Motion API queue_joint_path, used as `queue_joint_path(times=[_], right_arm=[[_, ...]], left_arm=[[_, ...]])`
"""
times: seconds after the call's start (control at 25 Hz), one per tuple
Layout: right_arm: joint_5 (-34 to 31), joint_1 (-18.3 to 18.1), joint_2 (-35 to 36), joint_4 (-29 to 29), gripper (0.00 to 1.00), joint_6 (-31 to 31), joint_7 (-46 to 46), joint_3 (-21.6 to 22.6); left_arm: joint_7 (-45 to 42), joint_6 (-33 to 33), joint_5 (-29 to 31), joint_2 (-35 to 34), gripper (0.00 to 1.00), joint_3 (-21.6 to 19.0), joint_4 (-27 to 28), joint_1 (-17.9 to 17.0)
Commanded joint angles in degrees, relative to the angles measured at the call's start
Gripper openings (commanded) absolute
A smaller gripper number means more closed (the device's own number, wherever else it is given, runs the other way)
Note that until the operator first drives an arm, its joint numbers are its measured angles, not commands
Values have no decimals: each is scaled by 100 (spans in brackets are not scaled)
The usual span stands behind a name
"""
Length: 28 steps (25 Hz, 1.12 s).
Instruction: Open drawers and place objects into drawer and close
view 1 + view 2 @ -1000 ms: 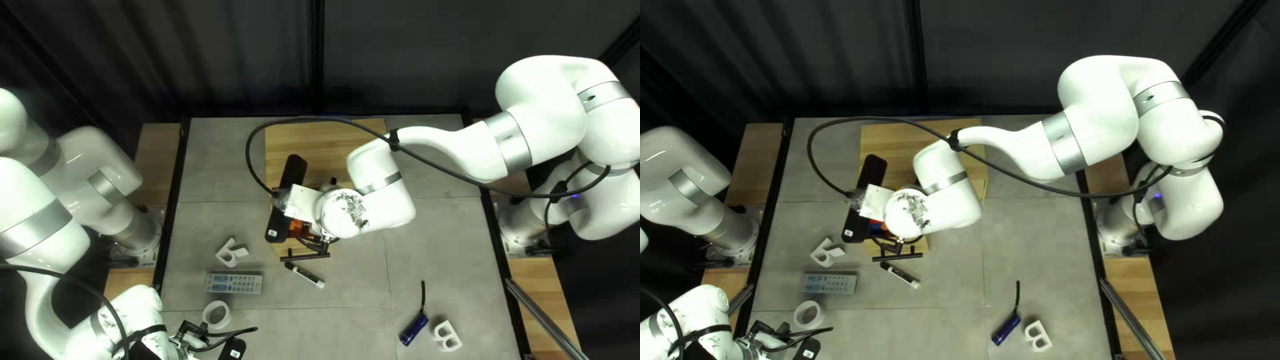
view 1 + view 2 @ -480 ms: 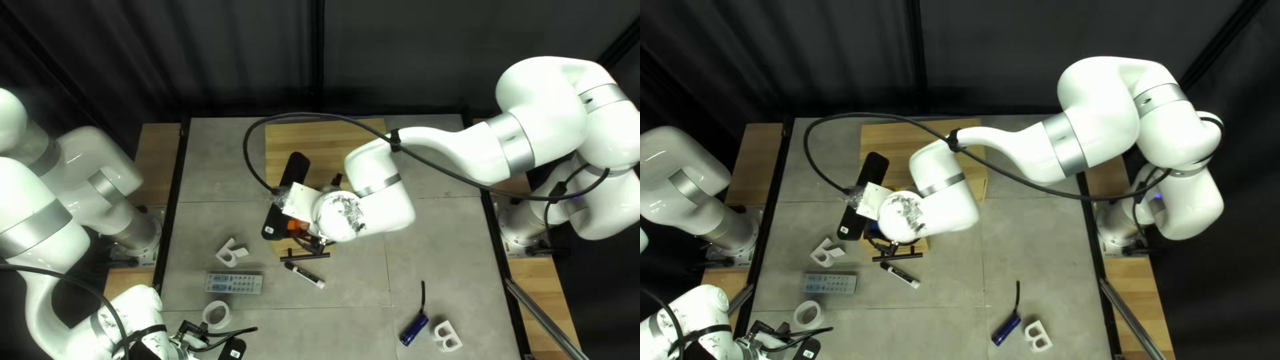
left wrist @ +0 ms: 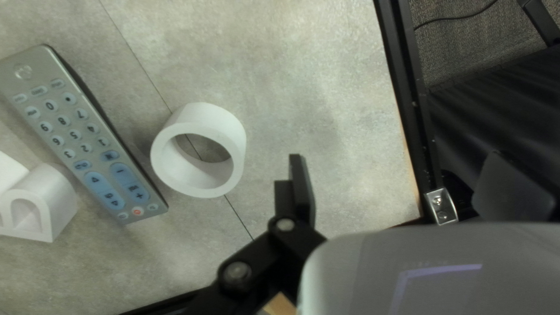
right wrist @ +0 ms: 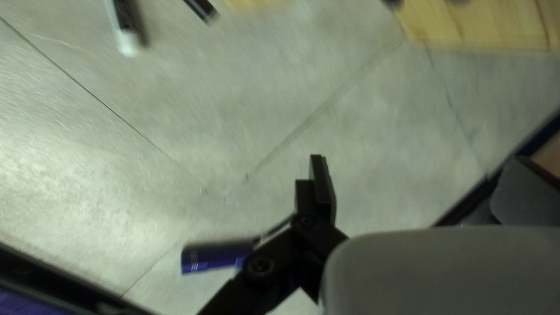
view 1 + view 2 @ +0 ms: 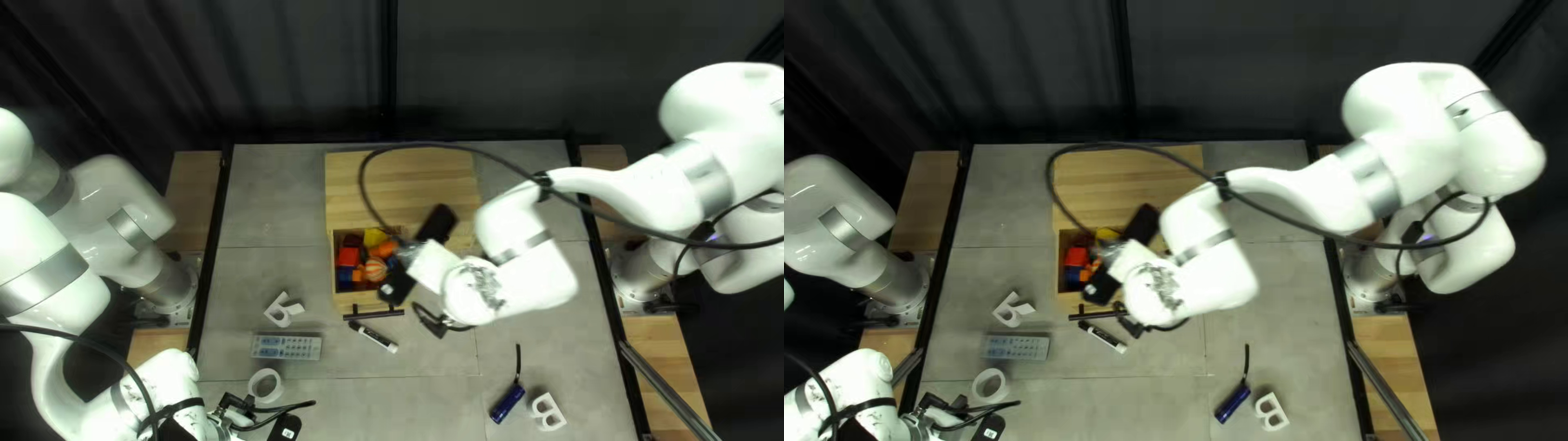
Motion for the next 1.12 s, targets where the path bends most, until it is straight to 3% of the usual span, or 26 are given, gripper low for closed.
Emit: queue_joint_path(times=[0.04,0.28,0.44,0.68,1.12], right_arm=[[-245,544,53,-242,100,-430,-151,499],[-624,1161,246,-597,100,-1117,-722,1100],[-642,1460,627,-234,100,-859,-1187,1389],[-340,1475,506,-300,100,-689,-1505,1512],[-544,1469,485,-459,100,-826,-1628,1498]], left_arm=[[0,0,0,0,100,0,0,0],[0,0,0,0,100,0,0,0],[0,0,0,0,100,0,0,0],[0,0,0,0,100,0,0,0],[0,0,0,0,100,0,0,0]])
